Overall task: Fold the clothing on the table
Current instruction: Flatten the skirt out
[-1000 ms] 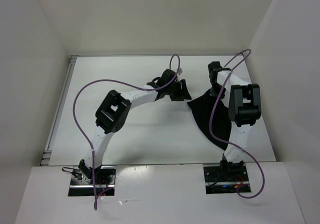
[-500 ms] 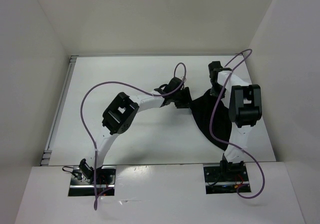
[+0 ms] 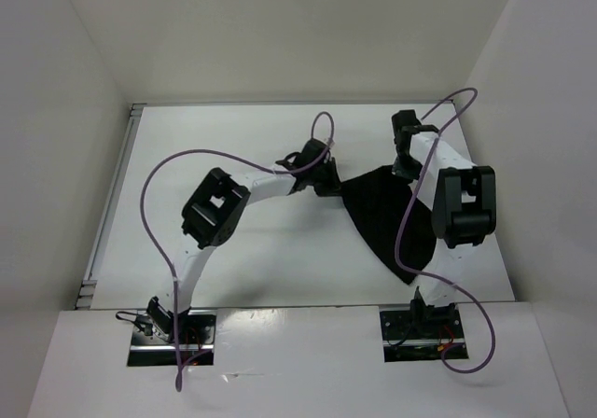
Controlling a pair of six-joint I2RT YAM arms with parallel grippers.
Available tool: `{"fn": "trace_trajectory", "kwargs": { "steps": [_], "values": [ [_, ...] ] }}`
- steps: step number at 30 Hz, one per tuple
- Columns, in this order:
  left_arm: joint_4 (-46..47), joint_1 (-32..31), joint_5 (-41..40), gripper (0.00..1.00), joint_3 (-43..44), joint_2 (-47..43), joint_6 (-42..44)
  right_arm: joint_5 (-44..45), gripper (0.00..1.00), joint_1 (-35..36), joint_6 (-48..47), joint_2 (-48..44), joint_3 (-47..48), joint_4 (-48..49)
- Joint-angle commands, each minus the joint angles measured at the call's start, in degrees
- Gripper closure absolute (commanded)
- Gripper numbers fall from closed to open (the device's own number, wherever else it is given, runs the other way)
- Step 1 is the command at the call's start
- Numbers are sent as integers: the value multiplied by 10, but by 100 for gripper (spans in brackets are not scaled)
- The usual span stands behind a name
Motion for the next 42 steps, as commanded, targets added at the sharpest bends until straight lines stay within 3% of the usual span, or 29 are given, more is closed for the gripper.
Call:
{"fn": "trace_trajectory", "kwargs": {
  "steps": [1,5,9,12,19,21,22,26,37,42],
  "values": [
    [-3,72,-18,100,-14,-128,68,-55,100,12,-11,-87,-3,0],
    [-63,110,-13,100,46,-178,138,-82,100,24,-25,-124,28,0],
    [-109,139,51,100,125,-188,176,-145,100,24,-54,-155,78,6],
    [-149,154,109,100,210,-162,202,-183,100,24,-79,-161,119,27],
    [-231,191,141,100,381,-78,228,-231,100,24,-117,-111,235,46],
    [-281,202,141,100,470,-45,235,-231,100,24,-124,-105,244,58],
    [-343,209,141,100,575,-14,252,-247,100,24,-129,-105,249,58],
    [-407,214,146,100,701,14,264,-263,100,24,-141,-147,241,72],
    [-498,214,199,99,667,-96,339,-301,100,29,-160,-285,183,41],
    [-458,222,224,97,472,-238,339,-327,100,29,-170,-344,153,21]
  ]
}}
